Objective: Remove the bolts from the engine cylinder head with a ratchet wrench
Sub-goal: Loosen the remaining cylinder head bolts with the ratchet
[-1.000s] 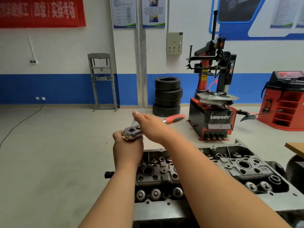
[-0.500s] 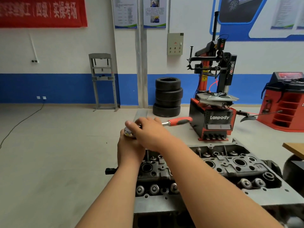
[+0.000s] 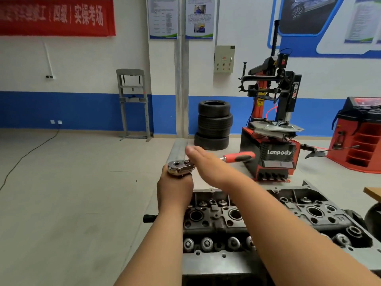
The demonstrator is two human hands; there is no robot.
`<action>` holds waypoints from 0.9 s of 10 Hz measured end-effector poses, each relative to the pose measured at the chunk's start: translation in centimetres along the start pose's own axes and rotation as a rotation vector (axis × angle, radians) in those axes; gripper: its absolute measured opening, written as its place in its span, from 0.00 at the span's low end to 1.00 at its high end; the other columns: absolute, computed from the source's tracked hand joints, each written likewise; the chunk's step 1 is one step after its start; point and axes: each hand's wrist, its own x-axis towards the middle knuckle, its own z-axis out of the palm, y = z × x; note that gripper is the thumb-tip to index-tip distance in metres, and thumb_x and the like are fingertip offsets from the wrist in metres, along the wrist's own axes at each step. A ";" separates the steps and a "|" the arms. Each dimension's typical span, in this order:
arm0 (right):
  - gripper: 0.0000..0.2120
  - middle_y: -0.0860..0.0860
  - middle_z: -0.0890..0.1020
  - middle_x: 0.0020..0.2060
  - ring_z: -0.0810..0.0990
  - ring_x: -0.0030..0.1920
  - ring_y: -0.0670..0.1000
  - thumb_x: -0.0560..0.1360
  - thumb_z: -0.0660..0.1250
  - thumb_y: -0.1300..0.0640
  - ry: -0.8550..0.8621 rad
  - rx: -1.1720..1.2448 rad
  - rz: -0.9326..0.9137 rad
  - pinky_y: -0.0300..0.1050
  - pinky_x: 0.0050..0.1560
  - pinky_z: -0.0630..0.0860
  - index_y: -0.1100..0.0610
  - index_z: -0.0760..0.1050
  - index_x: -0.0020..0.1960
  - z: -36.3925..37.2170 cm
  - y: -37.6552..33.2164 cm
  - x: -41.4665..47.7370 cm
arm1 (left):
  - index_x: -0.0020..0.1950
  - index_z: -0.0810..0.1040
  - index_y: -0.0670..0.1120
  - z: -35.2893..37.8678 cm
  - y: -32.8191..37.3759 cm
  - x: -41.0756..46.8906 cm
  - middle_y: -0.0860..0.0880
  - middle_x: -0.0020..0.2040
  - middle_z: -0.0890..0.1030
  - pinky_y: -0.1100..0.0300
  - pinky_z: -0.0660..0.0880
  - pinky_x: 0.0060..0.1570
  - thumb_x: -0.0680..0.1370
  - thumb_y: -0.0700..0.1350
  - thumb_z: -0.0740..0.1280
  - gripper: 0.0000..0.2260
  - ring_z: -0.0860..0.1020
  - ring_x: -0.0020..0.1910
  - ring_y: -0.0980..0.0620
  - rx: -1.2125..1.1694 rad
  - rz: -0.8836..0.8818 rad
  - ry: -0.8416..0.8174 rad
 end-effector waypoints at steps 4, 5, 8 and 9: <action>0.32 0.56 0.79 0.56 0.75 0.57 0.51 0.78 0.45 0.33 -0.095 0.128 -0.024 0.42 0.56 0.69 0.53 0.75 0.63 2.9 -1.4 4.3 | 0.47 0.77 0.36 0.6 -1.1 0.2 0.44 0.42 0.78 0.69 0.65 0.26 0.77 0.34 0.62 0.05 0.79 0.44 0.39 -0.115 -0.005 0.110; 0.32 0.55 0.72 0.66 0.59 0.70 0.56 0.77 0.49 0.34 0.047 -0.307 -0.136 0.56 0.65 0.61 0.51 0.62 0.73 2.1 -0.5 1.1 | 0.51 0.78 0.42 0.8 -0.8 -0.3 0.51 0.43 0.80 0.74 0.67 0.27 0.79 0.36 0.62 0.06 0.82 0.43 0.55 -0.169 0.061 0.053; 0.39 0.58 0.61 0.67 0.59 0.64 0.58 0.77 0.59 0.49 0.202 -0.815 -0.200 0.52 0.59 0.67 0.58 0.39 0.76 5.1 -0.7 -7.0 | 0.48 0.74 0.49 -0.4 -0.4 -0.8 0.48 0.44 0.79 0.64 0.76 0.45 0.81 0.38 0.59 0.08 0.76 0.45 0.49 -0.208 0.113 -0.068; 0.34 0.55 0.66 0.66 0.63 0.65 0.56 0.73 0.63 0.57 0.155 -0.751 -0.214 0.52 0.60 0.69 0.58 0.53 0.75 2.2 0.1 -4.0 | 0.41 0.72 0.48 0.1 -0.4 0.3 0.45 0.37 0.76 0.65 0.68 0.27 0.78 0.37 0.60 0.09 0.72 0.36 0.49 -0.060 0.003 0.040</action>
